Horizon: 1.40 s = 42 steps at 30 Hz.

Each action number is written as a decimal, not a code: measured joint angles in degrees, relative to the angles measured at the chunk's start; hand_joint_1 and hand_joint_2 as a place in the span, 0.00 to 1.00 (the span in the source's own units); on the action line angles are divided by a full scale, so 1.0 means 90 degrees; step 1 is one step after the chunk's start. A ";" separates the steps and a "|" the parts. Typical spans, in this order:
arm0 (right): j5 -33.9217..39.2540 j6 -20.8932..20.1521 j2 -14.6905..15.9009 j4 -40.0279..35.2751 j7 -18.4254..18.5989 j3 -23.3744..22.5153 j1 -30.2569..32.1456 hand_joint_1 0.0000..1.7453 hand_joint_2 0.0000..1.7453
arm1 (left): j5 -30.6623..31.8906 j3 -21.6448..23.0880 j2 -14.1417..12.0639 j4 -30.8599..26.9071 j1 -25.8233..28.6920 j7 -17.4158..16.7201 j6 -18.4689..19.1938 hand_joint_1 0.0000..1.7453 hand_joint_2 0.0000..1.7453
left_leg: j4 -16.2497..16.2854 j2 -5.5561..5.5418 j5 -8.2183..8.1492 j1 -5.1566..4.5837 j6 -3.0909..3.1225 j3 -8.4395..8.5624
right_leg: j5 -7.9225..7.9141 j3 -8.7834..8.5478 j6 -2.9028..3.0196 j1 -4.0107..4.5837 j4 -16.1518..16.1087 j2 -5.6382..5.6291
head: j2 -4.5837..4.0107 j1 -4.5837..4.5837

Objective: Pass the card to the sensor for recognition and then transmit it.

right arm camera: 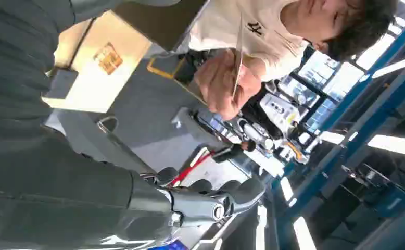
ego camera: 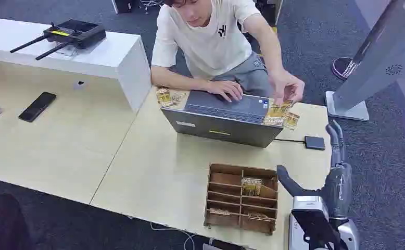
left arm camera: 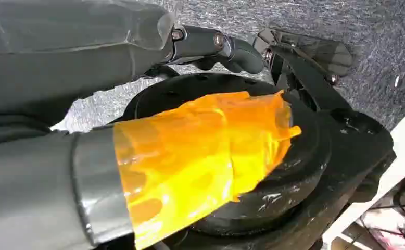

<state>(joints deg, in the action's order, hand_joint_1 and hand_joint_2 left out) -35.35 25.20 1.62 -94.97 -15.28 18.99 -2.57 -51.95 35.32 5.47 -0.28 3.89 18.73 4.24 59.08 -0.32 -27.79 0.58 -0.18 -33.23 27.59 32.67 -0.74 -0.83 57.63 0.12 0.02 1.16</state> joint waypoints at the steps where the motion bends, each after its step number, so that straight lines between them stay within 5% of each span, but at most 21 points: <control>1: -0.0099 0.0048 0.0002 0.0000 -0.0024 0.0007 -0.0011 0.00 1.00 | 0.0024 0.0002 -0.0008 0.0000 0.0001 0.0000 0.0010 0.00 0.00 | 0.0000 -0.0001 0.0000 0.0000 0.0000 -0.0001 | 0.0000 -0.0001 0.0000 0.0000 0.0000 0.0001 | 0.0000 0.0000; 13: -0.1962 0.1486 0.0434 0.0837 -0.0160 0.0728 -0.1029 0.00 1.00 | 0.0660 0.0083 -0.0285 0.0000 0.0055 0.0107 0.0405 0.00 0.00 | 0.0000 0.0005 0.0004 0.0002 -0.0002 0.0002 | -0.0001 -0.0001 0.0001 0.0002 0.0001 -0.0003 | 0.0000 0.0000; 33: -0.2992 0.1598 0.0556 0.2089 -0.0253 0.0600 -0.1958 0.00 1.00 | 0.1375 0.0083 -0.0571 0.0000 0.0152 0.0270 0.0607 0.00 0.00 | 0.0000 0.0005 0.0004 0.0001 -0.0002 0.0002 | -0.0001 -0.0001 0.0001 0.0002 0.0001 -0.0004 | 0.0000 0.0000; 35: -0.2999 0.1598 0.0556 0.2169 -0.0253 0.0556 -0.1990 0.21 1.00 | 0.1455 0.0083 -0.0595 0.0000 0.0164 0.0321 0.0617 0.00 0.00 | 0.0000 0.0004 0.0004 0.0002 -0.0002 0.0001 | -0.0001 -0.0001 0.0001 0.0002 0.0001 -0.0003 | 0.0000 -0.0002; 36: -0.2999 0.1598 0.0556 0.2203 -0.0255 0.0532 -0.1999 0.21 1.00 | 0.1484 0.0080 -0.0603 0.0000 0.0170 0.0333 0.0629 0.00 0.00 | 0.0000 0.0005 0.0004 0.0001 -0.0002 0.0001 | -0.0001 -0.0001 0.0001 0.0002 0.0001 -0.0004 | 0.0000 0.0000; 37: -0.2999 0.1598 0.0556 0.2234 -0.0262 0.0503 -0.2004 0.74 1.00 | 0.1513 0.0082 -0.0610 0.0000 0.0180 0.0340 0.0631 0.00 0.00 | 0.0000 0.0005 0.0004 0.0001 -0.0002 0.0001 | -0.0001 -0.0001 0.0001 0.0002 0.0001 -0.0004 | 0.0000 0.0000; 42: -0.3018 0.1598 0.0556 0.2387 -0.0265 0.0415 -0.2074 0.95 1.00 | 0.1642 0.0080 -0.0627 0.0000 0.0193 0.0342 0.0617 0.00 0.00 | 0.0000 0.0005 0.0004 0.0001 -0.0002 0.0001 | -0.0001 0.0000 0.0001 0.0002 0.0001 -0.0004 | 0.0000 0.0000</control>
<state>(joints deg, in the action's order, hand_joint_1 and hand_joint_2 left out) -62.51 39.58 6.62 -73.48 -17.66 22.73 -21.24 -37.18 36.04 -0.18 -0.28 5.63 21.81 9.79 59.08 -0.28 -27.76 0.59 -0.19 -33.22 27.58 32.67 -0.73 -0.81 57.63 0.08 0.02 1.16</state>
